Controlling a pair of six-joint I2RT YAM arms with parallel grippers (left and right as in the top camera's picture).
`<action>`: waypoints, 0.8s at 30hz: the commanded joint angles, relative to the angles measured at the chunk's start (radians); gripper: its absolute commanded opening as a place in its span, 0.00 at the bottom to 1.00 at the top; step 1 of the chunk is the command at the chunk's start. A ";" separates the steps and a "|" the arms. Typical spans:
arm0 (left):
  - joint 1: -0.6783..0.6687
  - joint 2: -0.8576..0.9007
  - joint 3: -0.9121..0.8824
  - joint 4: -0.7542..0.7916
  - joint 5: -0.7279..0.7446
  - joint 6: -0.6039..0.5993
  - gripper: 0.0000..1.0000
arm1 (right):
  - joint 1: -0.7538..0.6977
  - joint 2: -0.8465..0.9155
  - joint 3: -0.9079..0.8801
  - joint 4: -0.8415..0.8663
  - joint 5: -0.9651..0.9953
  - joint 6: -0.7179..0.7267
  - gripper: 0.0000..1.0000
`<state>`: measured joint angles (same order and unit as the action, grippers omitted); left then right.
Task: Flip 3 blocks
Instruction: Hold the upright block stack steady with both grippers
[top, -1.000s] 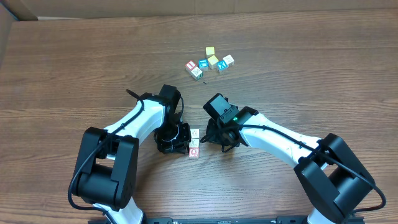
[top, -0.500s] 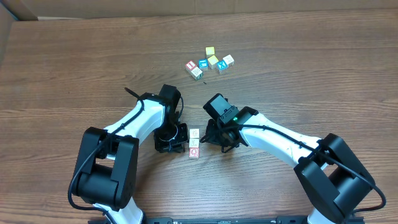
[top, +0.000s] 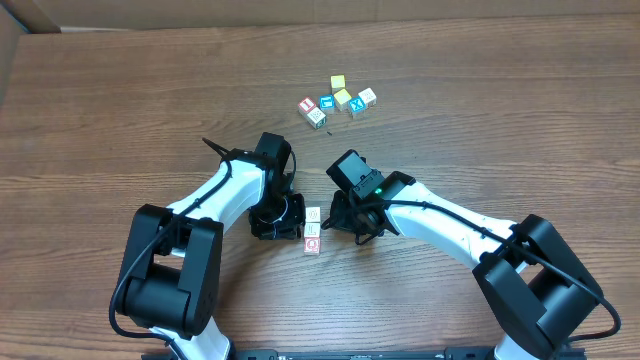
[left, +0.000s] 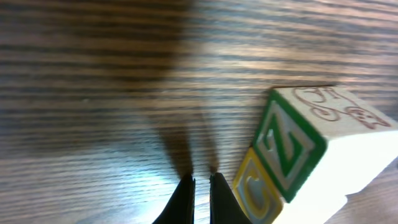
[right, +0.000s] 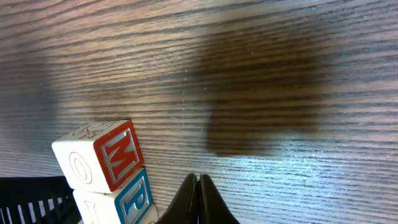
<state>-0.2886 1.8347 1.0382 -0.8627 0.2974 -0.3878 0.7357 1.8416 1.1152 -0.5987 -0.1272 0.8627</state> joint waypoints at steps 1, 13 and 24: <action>-0.009 0.009 -0.006 0.011 0.032 0.034 0.04 | 0.006 0.005 0.011 0.003 -0.005 -0.007 0.04; -0.009 0.009 -0.006 0.097 -0.008 0.033 0.04 | 0.006 0.005 0.011 0.037 -0.005 -0.034 0.04; -0.009 0.009 -0.006 0.065 -0.008 0.033 0.04 | 0.006 0.005 0.011 0.037 -0.005 -0.034 0.04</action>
<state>-0.2886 1.8347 1.0386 -0.8001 0.3111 -0.3695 0.7357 1.8416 1.1152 -0.5678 -0.1276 0.8375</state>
